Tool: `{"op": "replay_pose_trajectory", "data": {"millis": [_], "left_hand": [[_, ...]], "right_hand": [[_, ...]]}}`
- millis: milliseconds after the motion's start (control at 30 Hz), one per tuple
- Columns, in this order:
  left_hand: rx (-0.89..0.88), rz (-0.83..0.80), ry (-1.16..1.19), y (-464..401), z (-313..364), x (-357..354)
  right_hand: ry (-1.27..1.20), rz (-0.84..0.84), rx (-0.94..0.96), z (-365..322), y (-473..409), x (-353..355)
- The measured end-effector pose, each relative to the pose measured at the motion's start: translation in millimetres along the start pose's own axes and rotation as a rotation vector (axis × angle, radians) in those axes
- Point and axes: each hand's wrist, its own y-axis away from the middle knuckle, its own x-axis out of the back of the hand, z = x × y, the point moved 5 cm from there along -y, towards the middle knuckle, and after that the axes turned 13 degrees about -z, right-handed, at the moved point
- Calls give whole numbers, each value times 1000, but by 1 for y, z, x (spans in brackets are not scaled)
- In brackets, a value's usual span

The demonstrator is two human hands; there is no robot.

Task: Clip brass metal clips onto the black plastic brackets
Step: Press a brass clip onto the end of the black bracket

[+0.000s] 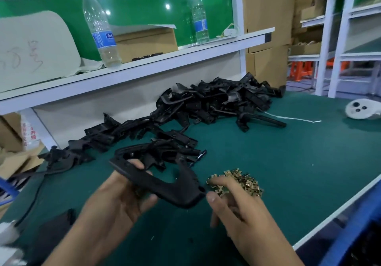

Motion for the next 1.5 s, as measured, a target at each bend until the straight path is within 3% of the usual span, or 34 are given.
{"op": "replay_pose_trajectory", "data": {"millis": [67, 167, 233, 300, 333, 400, 467, 533, 600, 667, 767, 900, 1000, 1133, 1333, 1500], "left_hand": [[55, -48, 89, -2, -20, -7], [139, -78, 153, -5, -44, -11], [150, 18, 110, -9, -52, -4], [37, 212, -22, -9, -47, 11], [-86, 338, -177, -5, -37, 20], [-393, 484, -903, 9, -15, 13], [-588, 321, -1666, 17, -26, -19], [-466, 41, -1925, 12, -53, -42], [-189, -150, -1750, 2, -67, -58], [-39, -299, -1540, -7, -76, -62], [20, -437, -1461, -14, -81, -54], [20, -376, -1428, -18, -75, -43], [-48, -271, -1385, -19, -73, -38], [-96, -240, -1392, -22, -69, -24], [-89, -288, -1355, -27, -67, -4], [-131, -302, -1419, -27, -66, -5]], "right_hand": [[-108, -84, 29, -2, -2, -2], [-311, -54, 42, -1, 1, 5], [-391, -19, 25, 2, 4, 10], [-323, 41, -6, 3, 5, 12], [-227, 83, -25, 3, 5, 12], [-15, 161, -40, 2, 3, 9], [100, 204, -61, 1, 1, 5], [143, 222, -85, 1, 0, 2], [217, 164, -72, -1, 1, -1], [287, 73, -39, -4, 4, -1], [188, -84, 24, -6, 8, 3], [114, -153, 118, -10, 10, 5], [-29, -14, 160, -7, 9, 9], [131, 501, 29, 15, 11, 30], [556, 381, -115, 18, -1, 5], [551, 397, -134, 20, -4, 6]]}}
